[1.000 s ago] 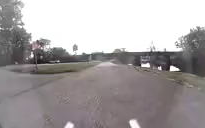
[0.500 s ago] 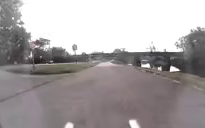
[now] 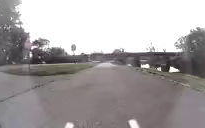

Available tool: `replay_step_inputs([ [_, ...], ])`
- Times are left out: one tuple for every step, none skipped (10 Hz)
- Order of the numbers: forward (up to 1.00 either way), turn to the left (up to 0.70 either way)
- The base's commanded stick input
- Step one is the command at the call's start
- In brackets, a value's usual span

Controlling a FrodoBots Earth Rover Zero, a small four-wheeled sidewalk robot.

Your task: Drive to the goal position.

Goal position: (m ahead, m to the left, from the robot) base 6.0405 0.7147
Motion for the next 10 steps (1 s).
replay_step_inputs([
  [0.7,0.0],
  [0.7,0.0],
  [0.7,0.0],
  [0.7,0.0],
  [0.7,0.0],
  [0.7,0.0],
  [0.7,0.0],
  [0.7,0.0],
  [0.7,0.0],
  [0.7,0.0],
])
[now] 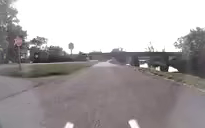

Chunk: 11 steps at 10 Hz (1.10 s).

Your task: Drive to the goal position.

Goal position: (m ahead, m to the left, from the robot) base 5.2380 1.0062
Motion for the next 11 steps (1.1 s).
replay_step_inputs([
  [0.7,0.0],
  [0.7,0.0],
  [0.7,0.0],
  [0.7,0.0],
  [0.7,0.0],
  [0.7,0.0],
  [0.7,0.0],
  [0.7,0.0],
  [0.7,0.0],
  [0.7,0.0],
  [0.7,0.0],
])
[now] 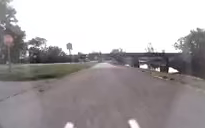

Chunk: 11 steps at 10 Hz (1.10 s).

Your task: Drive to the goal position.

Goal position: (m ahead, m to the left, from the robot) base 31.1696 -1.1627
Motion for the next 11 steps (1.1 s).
replay_step_inputs([
  [0.7,0.0],
  [0.7,0.0],
  [0.7,0.0],
  [0.7,0.0],
  [0.7,0.0],
  [0.7,0.0],
  [0.7,0.0],
  [0.7,0.0],
  [0.7,0.0],
  [0.7,0.0],
  [0.7,0.0],
])
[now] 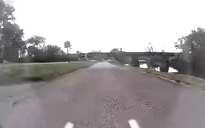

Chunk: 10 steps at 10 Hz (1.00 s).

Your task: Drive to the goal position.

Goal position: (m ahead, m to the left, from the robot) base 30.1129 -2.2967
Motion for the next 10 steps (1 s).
replay_step_inputs([
  [0.7,0.0],
  [0.7,0.0],
  [0.7,0.0],
  [0.7,0.0],
  [0.7,0.0],
  [0.7,0.0],
  [0.7,0.0],
  [0.7,0.0],
  [0.7,0.0],
  [0.7,0.0],
])
